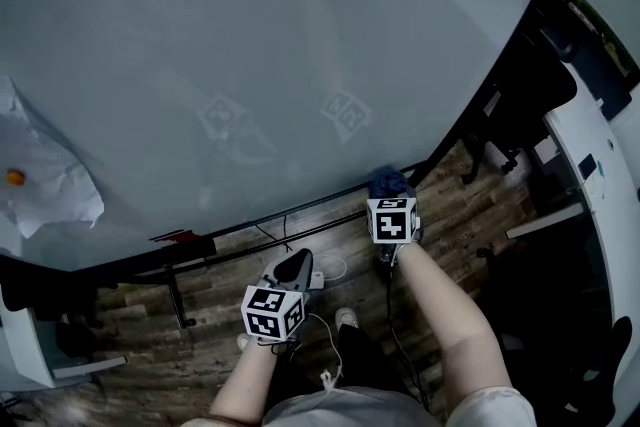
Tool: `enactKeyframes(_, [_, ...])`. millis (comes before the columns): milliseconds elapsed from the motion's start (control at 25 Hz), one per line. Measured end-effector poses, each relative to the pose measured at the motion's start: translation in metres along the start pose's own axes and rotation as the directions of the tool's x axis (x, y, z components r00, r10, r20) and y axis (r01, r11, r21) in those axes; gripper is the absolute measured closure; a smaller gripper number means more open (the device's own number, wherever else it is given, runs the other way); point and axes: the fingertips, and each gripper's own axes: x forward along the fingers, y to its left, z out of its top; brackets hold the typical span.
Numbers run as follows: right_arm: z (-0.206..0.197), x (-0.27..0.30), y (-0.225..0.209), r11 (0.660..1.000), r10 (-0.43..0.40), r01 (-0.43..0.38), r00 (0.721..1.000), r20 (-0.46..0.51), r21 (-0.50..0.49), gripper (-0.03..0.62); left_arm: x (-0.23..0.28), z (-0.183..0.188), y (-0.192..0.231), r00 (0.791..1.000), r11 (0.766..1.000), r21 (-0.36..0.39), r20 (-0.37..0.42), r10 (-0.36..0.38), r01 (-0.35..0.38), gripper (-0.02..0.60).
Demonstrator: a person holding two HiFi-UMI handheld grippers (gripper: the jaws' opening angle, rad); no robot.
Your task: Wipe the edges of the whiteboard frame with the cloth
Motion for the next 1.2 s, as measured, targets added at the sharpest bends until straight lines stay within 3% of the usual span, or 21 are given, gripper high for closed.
enactKeyframes(400, [0.001, -0.003, 0.074, 0.999, -0.037, 0.039, 0.997, -0.062, 0.034, 0.517, -0.069, 0.006, 0.063, 0.996, 0.995, -0.056, 0.028, 0.081, -0.079, 0.558])
enactKeyframes(880, [-0.007, -0.015, 0.197, 0.998, 0.050, -0.047, 0.994, -0.099, 0.034, 0.517, -0.135, 0.005, 0.123, 0.990, 0.986, -0.112, 0.065, 0.128, -0.120, 0.558])
enactKeyframes(1080, [-0.006, -0.017, 0.243, 0.995, 0.069, -0.061, 0.994, -0.090, 0.081, 0.517, -0.162, 0.003, 0.152, 0.988, 0.984, -0.124, 0.072, 0.136, -0.127, 0.558])
enactKeyframes(1200, [-0.009, -0.019, 0.263, 0.983, 0.071, -0.051, 0.991, -0.109, 0.178, 0.517, -0.180, -0.003, 0.170, 0.987, 0.982, -0.132, 0.072, 0.143, -0.132, 0.558])
